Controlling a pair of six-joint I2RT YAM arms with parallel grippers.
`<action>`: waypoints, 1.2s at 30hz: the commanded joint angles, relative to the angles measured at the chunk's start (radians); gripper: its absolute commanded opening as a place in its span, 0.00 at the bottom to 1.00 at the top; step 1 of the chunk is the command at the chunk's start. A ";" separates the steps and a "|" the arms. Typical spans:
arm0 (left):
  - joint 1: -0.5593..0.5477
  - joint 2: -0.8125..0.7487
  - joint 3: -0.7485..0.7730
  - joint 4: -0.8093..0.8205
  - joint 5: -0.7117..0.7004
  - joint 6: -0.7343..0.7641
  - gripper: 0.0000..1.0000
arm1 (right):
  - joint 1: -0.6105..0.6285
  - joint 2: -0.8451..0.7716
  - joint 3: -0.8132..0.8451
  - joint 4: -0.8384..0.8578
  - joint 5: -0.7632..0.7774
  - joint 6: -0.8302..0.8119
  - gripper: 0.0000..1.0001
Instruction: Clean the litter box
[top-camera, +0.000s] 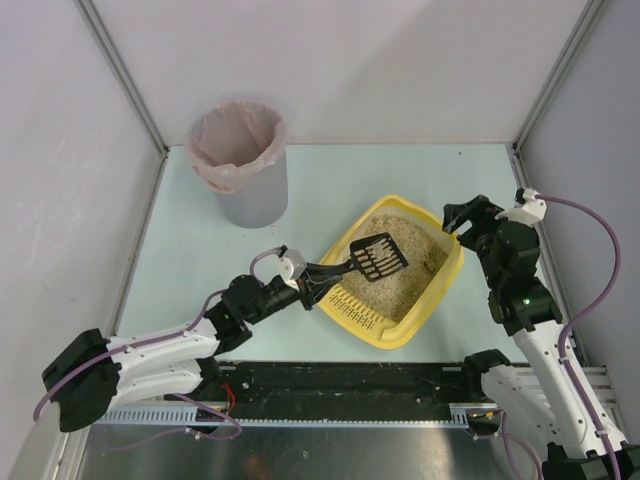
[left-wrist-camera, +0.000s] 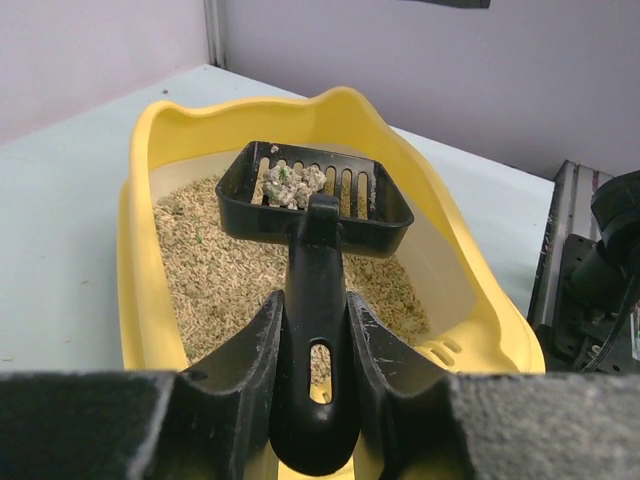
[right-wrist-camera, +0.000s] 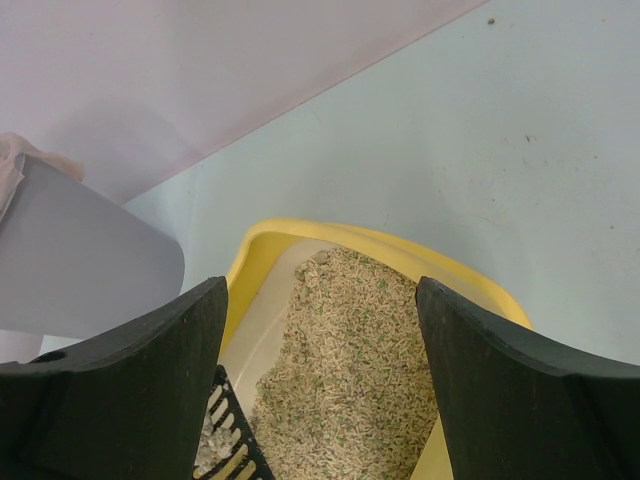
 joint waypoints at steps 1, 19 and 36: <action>0.004 -0.053 0.034 -0.003 -0.009 0.032 0.00 | 0.000 -0.005 0.001 0.034 0.021 -0.011 0.81; 0.021 -0.151 0.203 -0.365 0.099 -0.020 0.00 | 0.000 -0.011 0.001 0.037 0.013 -0.010 0.81; 0.181 -0.161 0.510 -0.724 0.238 0.012 0.00 | 0.000 -0.017 0.002 0.031 0.007 -0.011 0.81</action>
